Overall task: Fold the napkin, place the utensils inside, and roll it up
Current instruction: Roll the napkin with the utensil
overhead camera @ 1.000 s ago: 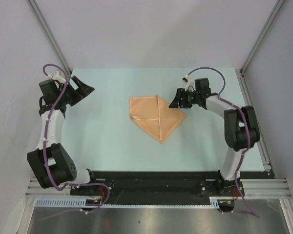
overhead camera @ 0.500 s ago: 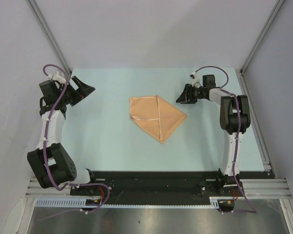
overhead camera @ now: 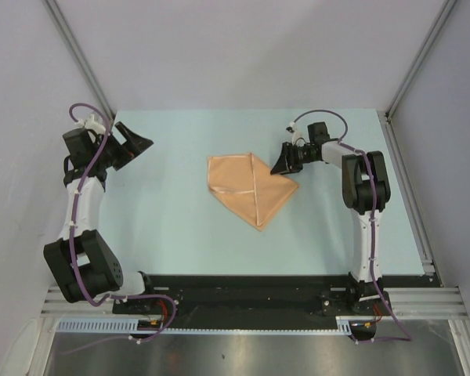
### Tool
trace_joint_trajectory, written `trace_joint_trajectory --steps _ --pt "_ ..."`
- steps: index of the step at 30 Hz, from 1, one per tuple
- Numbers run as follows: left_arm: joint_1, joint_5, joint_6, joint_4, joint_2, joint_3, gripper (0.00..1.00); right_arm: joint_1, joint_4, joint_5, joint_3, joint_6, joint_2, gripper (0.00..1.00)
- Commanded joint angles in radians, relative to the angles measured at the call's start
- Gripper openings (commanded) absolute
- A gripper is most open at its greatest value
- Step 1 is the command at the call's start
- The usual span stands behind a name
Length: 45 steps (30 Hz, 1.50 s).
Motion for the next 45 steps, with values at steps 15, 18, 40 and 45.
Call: trace_joint_trajectory --steps 15,18,40,45 --pt "0.006 0.040 -0.036 0.063 -0.020 -0.022 1.00 0.055 0.015 0.208 -0.212 0.121 -0.119 0.00" --pt "-0.006 0.040 -0.045 0.074 -0.021 -0.032 1.00 0.082 0.084 0.260 -0.350 0.199 -0.213 0.00" --pt "-0.570 -0.162 -0.170 0.135 -0.403 -0.623 1.00 0.377 0.359 0.739 -1.129 0.707 -0.935 0.57" --pt "-0.633 -0.161 -0.250 0.169 -0.448 -0.754 0.97 0.343 0.342 0.734 -1.131 0.676 -0.998 0.58"
